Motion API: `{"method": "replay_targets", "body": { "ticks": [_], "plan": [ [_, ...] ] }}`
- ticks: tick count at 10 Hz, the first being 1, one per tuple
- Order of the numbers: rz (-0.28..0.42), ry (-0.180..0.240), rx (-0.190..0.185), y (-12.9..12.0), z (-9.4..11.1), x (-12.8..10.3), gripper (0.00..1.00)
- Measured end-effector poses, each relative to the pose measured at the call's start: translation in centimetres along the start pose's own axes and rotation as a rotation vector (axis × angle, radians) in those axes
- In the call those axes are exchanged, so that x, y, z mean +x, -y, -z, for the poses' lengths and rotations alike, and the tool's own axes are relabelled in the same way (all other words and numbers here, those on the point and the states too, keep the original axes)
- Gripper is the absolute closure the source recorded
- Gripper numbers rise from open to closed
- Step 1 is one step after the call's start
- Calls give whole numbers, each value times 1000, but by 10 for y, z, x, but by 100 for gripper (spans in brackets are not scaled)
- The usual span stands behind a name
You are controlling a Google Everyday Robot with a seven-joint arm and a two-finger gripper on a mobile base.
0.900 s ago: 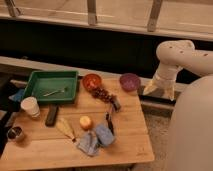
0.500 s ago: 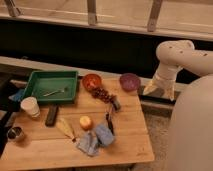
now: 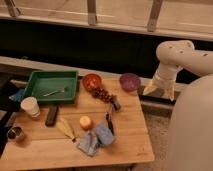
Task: Wipe table surface with eraser
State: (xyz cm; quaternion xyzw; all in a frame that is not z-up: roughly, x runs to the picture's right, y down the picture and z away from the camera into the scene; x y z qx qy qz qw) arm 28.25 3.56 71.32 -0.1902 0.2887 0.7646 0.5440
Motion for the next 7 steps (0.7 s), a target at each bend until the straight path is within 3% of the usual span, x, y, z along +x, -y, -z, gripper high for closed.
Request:
{"method": "replay_targets", "body": {
  "ticks": [7],
  "plan": [
    [0, 0, 0, 0, 0, 0, 20]
  ]
}}
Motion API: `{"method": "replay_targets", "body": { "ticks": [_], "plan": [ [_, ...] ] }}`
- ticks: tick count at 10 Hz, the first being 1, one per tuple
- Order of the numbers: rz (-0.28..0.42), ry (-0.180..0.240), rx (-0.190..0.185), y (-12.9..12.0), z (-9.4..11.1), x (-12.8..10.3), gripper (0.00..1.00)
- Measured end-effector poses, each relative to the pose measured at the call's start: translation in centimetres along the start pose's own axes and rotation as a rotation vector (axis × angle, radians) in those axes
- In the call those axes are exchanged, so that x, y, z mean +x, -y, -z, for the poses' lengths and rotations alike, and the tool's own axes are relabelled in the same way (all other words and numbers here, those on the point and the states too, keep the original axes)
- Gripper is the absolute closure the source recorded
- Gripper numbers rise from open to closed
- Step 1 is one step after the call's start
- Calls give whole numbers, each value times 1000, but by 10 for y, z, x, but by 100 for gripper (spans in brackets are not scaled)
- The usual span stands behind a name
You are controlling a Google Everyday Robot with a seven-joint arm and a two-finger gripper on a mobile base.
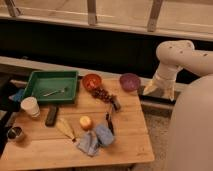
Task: Wipe table surface with eraser
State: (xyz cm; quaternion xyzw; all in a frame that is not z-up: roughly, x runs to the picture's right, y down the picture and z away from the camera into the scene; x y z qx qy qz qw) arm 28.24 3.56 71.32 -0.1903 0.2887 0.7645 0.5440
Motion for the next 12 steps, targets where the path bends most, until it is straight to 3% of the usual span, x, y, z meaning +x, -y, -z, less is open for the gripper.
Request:
{"method": "replay_targets", "body": {
  "ticks": [4, 7, 10, 12],
  "plan": [
    [1, 0, -6, 1, 1, 0, 20],
    [33, 13, -120, -8, 23, -6, 20],
    [114, 74, -185, -57, 43, -9, 20],
    [209, 120, -226, -111, 60, 0, 20]
  ]
}}
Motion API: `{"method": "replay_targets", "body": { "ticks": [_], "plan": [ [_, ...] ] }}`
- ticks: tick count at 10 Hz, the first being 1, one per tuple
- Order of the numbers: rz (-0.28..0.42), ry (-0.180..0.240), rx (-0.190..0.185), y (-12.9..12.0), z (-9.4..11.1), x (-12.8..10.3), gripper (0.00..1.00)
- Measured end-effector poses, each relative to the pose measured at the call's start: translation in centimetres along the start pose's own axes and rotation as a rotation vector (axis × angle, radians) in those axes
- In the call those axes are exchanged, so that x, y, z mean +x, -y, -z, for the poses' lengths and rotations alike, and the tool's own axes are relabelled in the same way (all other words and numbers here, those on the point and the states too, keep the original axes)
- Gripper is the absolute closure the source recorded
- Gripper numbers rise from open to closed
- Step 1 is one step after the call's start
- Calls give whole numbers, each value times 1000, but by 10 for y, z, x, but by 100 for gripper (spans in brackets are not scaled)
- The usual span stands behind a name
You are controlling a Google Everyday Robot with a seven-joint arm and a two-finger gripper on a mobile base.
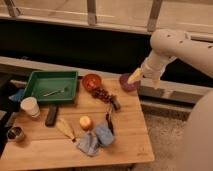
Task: Wipe table surface with eraser
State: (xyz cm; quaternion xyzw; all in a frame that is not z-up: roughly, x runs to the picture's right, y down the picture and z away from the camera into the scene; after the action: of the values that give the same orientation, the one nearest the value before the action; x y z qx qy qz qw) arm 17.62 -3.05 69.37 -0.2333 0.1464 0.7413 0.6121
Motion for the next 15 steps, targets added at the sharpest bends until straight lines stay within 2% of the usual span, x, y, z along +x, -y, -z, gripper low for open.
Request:
{"method": "replay_targets", "body": {
  "ticks": [2, 3, 5, 7, 9, 11, 13, 15],
  "plan": [
    [100, 26, -30, -56, 2, 8, 20],
    [167, 41, -39, -93, 2, 22, 20],
    [256, 51, -72, -149, 2, 53, 20],
    [288, 60, -77, -165, 2, 65, 20],
    [285, 59, -76, -164, 2, 65, 20],
    [284, 53, -59, -161, -1, 67, 20],
    [302, 32, -69, -177, -18, 79, 20],
    [335, -3, -97, -212, -41, 91, 20]
  ]
}}
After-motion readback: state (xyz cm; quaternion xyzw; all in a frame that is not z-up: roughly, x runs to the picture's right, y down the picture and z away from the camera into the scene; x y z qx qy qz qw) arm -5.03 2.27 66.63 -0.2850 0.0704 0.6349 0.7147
